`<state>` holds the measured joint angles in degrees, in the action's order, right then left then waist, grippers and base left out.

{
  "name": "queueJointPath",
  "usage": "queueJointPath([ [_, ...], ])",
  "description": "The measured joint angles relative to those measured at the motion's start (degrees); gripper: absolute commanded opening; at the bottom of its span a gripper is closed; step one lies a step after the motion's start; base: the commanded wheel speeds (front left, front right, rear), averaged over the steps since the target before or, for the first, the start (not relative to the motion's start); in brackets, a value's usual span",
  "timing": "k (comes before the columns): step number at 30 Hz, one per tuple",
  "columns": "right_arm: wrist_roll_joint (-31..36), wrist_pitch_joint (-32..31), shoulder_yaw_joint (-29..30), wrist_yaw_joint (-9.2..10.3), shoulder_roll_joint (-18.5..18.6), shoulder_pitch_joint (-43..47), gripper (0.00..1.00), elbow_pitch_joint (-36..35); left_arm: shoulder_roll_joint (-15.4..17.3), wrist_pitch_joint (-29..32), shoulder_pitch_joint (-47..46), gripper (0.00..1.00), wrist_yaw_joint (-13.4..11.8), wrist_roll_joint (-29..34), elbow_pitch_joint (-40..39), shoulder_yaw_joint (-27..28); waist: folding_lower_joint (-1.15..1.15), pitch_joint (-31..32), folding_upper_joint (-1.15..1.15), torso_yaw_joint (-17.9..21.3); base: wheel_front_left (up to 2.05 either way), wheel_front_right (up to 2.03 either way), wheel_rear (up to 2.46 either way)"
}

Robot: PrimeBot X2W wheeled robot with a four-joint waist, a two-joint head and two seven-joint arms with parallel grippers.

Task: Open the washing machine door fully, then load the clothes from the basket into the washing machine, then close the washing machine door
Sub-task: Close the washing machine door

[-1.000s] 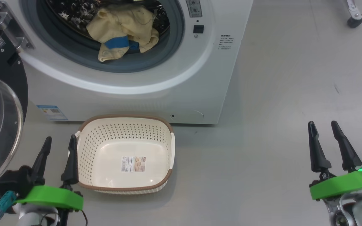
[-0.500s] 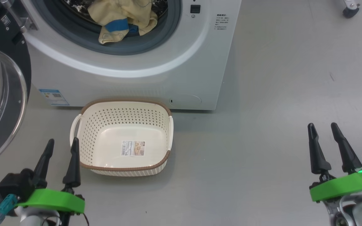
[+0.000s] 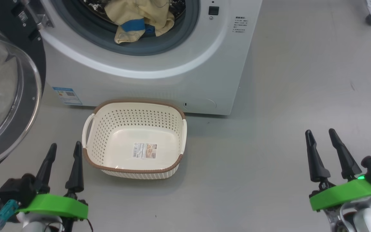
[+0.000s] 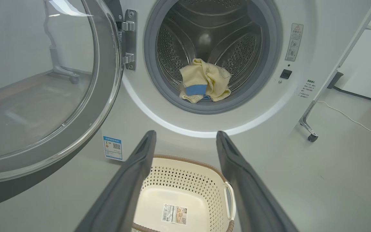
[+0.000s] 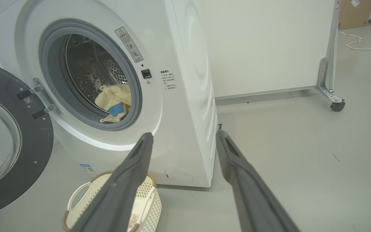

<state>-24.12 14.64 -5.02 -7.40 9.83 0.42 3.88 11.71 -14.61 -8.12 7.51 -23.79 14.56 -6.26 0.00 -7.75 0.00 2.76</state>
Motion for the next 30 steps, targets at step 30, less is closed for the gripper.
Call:
queueJointPath([
  [30,-0.53,0.0,-6.53,0.0,4.26,-0.97,1.0,1.16,-3.7,0.0,5.8,1.0,0.0,-1.52,0.31,3.64,0.0,2.22,0.0,-24.3,0.0,0.0,0.0],
])
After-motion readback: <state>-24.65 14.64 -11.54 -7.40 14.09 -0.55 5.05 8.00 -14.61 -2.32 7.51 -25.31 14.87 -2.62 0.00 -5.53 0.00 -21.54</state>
